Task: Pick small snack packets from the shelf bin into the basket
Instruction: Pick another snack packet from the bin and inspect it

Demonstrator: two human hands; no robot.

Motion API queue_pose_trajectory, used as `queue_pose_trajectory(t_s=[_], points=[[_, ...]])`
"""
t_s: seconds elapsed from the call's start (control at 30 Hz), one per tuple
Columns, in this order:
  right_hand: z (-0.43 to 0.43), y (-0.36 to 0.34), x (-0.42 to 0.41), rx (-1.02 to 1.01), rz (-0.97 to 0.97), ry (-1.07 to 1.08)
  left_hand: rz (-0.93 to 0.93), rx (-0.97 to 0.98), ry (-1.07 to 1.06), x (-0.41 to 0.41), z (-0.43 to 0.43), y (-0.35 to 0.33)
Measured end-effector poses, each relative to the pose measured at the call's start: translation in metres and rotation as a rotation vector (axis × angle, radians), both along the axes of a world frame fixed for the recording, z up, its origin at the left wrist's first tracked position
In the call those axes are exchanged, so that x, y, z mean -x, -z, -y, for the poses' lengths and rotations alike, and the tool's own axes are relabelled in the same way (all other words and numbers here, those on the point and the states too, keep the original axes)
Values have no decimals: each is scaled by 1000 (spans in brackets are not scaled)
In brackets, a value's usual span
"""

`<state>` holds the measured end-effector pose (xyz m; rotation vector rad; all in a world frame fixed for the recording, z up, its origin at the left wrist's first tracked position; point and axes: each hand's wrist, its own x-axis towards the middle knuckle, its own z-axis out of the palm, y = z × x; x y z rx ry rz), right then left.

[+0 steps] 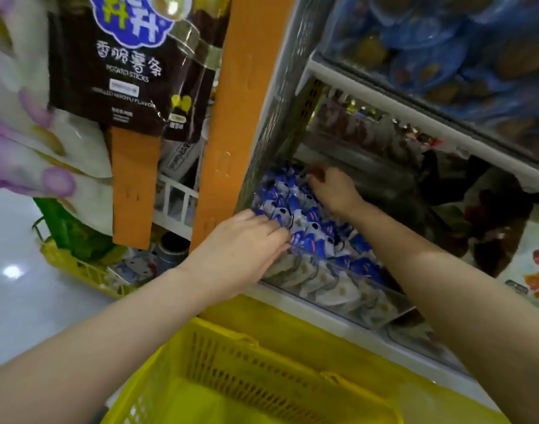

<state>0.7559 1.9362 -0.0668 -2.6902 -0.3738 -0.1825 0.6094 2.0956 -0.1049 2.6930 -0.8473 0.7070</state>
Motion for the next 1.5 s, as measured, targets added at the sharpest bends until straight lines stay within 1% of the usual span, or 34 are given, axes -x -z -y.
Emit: queue_pose_trajectory(t_s=[0.17,0.3,0.53,0.73,0.87,0.93,1.0,1.13,1.2,1.27,1.33,1.4,1.5], points=[[-23,13,-51,-18,-111,49,40,26,48,-8,-3,7],[-33,16,-68,19,-181,20,98,10,68,-11,-5,10],[-35,19,-80,-41,-114,151,103,-1,62,-10,-4,9],[-30,15,-73,-233,-25,277,98,7,45,-7,-3,7],[-21,0,-55,-418,111,372,70,16,12,-3,-1,4],[-15,-11,-38,-498,195,342,41,14,-7,1,1,2],[-7,-19,-17,-575,220,289,-20,37,-41,6,5,1],[7,-27,37,-792,88,268,-68,231,-45,23,11,3],[13,-29,67,-819,57,203,-58,304,-39,36,13,0],[17,-31,98,-831,4,147,-105,457,-60,50,16,-2],[20,-31,129,-848,-54,58,-230,689,-101,60,20,-5],[20,-28,156,-848,-127,-28,-411,918,-130,66,26,-6],[18,-15,188,-835,-264,-96,-671,1232,-89,78,33,-6]])
